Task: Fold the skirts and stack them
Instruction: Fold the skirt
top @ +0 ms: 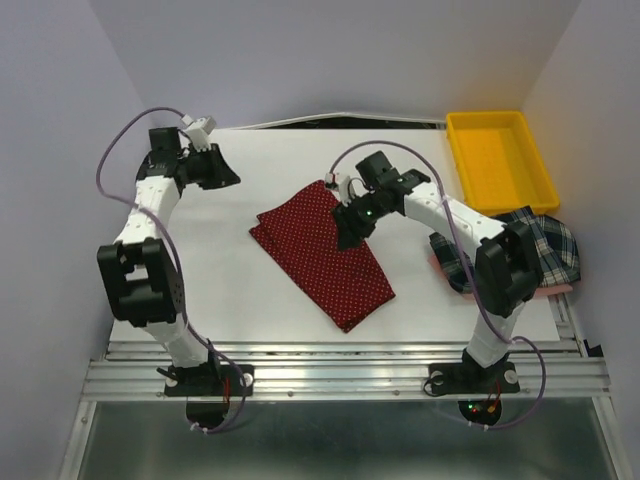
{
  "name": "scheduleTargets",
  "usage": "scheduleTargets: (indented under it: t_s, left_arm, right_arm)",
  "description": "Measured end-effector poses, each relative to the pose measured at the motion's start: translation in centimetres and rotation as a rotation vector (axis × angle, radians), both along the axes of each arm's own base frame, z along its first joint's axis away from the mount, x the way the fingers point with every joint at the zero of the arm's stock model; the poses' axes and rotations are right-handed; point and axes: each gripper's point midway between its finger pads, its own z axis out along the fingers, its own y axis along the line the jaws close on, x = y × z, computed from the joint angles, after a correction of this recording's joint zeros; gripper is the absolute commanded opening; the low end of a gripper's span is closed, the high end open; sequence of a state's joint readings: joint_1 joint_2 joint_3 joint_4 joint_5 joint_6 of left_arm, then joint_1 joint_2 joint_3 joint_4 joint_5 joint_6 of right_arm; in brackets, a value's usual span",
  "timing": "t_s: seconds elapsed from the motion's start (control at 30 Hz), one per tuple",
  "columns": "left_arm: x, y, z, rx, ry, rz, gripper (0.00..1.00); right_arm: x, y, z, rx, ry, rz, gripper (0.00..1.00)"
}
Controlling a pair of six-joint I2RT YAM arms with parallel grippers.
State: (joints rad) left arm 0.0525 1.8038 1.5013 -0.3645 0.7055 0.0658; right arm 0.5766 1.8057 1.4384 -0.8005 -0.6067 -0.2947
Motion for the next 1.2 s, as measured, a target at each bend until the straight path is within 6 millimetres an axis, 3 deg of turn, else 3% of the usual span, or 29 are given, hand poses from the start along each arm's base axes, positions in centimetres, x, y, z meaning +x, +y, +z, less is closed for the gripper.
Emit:
scheduleTargets:
  t_s: [0.03,0.07,0.13,0.17,0.23,0.27,0.4,0.5,0.67,0.73,1.0,1.07,1.2]
  left_arm:
    - [-1.0,1.0,1.1,-0.037,-0.009,0.041,0.05]
    - [-2.2,1.4,2.1,-0.076,-0.014,0.064,0.02]
    - [-4.1,0.3,3.3,-0.154,-0.022,0.063,0.0]
    - [-5.2,-0.9,3.0,-0.192,0.0,0.047,0.0]
    - [-6.6,-2.4,1.4,-0.24,0.064,0.039,0.0]
    - [-7.5,-3.2,-0.4,-0.263,0.124,0.044,0.0]
    - [-9.7,-3.5,-5.0,-0.306,0.309,0.123,0.0]
    - [-10.3,-3.4,-6.1,-0.334,0.358,0.166,0.0]
    - [-10.9,-3.5,-7.6,-0.366,0.387,0.204,0.0]
    - [-11.0,-3.6,-8.2,-0.373,0.407,0.214,0.0]
    - [-10.4,-3.6,-11.8,-0.378,0.494,0.236,0.0]
    - [-10.3,-3.5,-12.7,-0.375,0.516,0.243,0.0]
    - [-10.1,-3.4,-13.8,-0.363,0.539,0.258,0.0]
  right_arm:
    - [1.5,0.9,1.3,0.025,-0.025,-0.041,0.5]
    - [2.4,1.5,2.2,0.042,-0.044,-0.068,0.52]
    - [4.8,3.2,4.5,0.097,-0.076,-0.145,0.52]
    - [6.1,4.0,5.3,0.123,-0.091,-0.185,0.49]
    - [7.8,5.1,6.1,0.149,-0.1,-0.246,0.45]
    - [8.4,5.5,6.1,0.154,-0.105,-0.262,0.45]
    - [10.6,7.9,3.9,0.131,-0.104,-0.294,0.45]
    - [9.0,8.5,1.2,0.056,-0.089,-0.241,0.45]
    - [3.2,7.1,-1.1,-0.061,-0.078,-0.122,0.47]
    - [0.6,6.1,-0.9,-0.095,-0.071,-0.082,0.48]
    - [-6.6,4.9,1.6,-0.102,-0.133,0.074,0.49]
    - [-8.2,4.6,1.5,-0.113,-0.123,0.103,0.48]
    - [-9.3,3.6,0.5,-0.149,-0.086,0.107,0.52]
